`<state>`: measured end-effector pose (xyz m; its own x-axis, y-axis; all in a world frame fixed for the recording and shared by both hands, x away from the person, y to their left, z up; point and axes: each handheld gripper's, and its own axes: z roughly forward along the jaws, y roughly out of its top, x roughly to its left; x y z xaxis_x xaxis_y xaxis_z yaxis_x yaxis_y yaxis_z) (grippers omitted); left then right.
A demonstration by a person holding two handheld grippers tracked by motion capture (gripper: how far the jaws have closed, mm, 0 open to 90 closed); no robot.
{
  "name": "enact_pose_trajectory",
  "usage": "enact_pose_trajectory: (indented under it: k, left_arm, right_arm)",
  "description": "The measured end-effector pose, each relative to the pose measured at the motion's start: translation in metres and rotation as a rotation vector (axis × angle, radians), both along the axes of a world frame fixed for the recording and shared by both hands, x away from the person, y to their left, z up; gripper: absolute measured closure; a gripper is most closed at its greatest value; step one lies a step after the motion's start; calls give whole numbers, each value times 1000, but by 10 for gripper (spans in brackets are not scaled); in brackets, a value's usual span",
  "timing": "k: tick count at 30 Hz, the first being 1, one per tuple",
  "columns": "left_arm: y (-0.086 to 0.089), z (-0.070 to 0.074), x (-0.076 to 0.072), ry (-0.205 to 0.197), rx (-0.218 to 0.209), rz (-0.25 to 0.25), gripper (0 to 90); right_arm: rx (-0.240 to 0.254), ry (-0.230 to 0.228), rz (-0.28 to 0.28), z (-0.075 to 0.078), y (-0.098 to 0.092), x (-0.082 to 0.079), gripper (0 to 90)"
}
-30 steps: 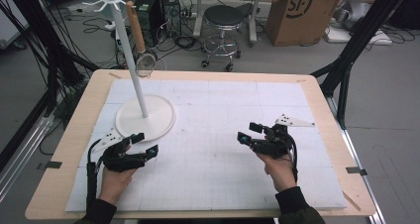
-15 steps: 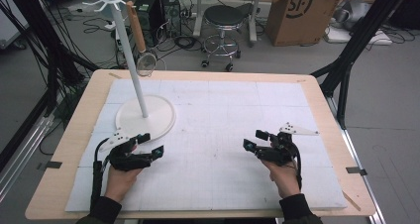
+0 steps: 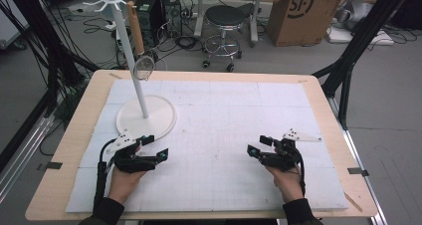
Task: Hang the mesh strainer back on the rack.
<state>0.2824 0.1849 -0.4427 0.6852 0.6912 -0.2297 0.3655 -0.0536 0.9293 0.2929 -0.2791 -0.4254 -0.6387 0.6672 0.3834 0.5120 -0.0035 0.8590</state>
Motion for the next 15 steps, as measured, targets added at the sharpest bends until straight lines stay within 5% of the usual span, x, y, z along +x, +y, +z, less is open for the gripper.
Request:
enact_pose_trajectory:
  k: [15]
  left_arm:
    - [-1,-1,1,16,-20,-10,190]
  right_arm:
    - [-6,-7,-6,-2,-1,-1,179]
